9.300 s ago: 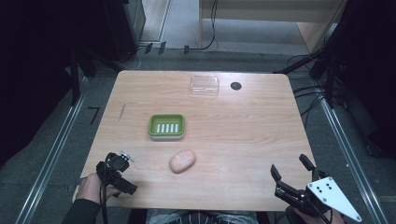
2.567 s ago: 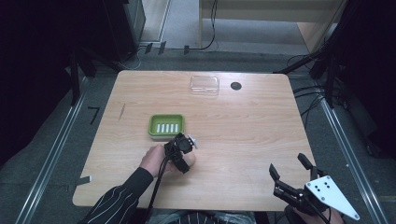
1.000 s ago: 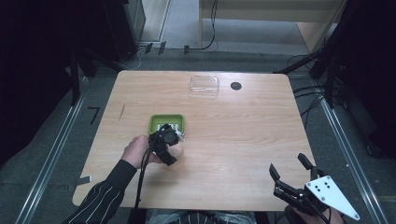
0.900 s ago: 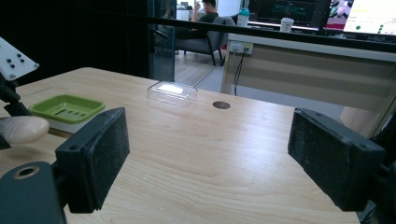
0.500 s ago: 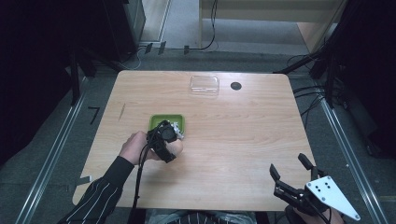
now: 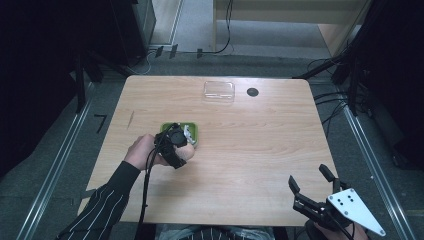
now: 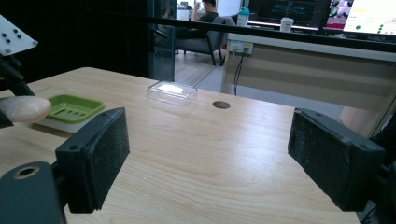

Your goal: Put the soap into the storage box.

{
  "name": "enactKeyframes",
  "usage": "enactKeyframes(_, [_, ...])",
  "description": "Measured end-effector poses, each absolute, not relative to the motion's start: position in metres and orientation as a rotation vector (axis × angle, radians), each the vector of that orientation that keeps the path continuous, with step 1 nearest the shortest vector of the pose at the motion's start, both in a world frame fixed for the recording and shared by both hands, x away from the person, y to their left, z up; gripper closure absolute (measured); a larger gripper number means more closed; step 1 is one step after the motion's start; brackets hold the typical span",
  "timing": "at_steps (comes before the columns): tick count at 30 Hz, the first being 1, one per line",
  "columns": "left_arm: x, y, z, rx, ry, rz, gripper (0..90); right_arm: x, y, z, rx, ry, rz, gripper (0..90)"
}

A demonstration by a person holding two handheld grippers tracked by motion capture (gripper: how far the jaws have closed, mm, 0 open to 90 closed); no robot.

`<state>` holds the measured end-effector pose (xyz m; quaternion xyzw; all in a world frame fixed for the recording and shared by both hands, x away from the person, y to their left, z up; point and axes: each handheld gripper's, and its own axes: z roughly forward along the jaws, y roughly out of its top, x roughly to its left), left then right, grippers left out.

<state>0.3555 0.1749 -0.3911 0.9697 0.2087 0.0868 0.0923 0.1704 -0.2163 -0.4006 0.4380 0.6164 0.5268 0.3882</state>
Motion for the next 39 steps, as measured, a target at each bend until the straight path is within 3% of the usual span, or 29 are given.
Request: enactKeyframes(39, [0.398,0.188,-0.373,2.897,0.461,0.336,33.4,0.171,-0.216,-0.401,1.115,1.569,1.338,13.3])
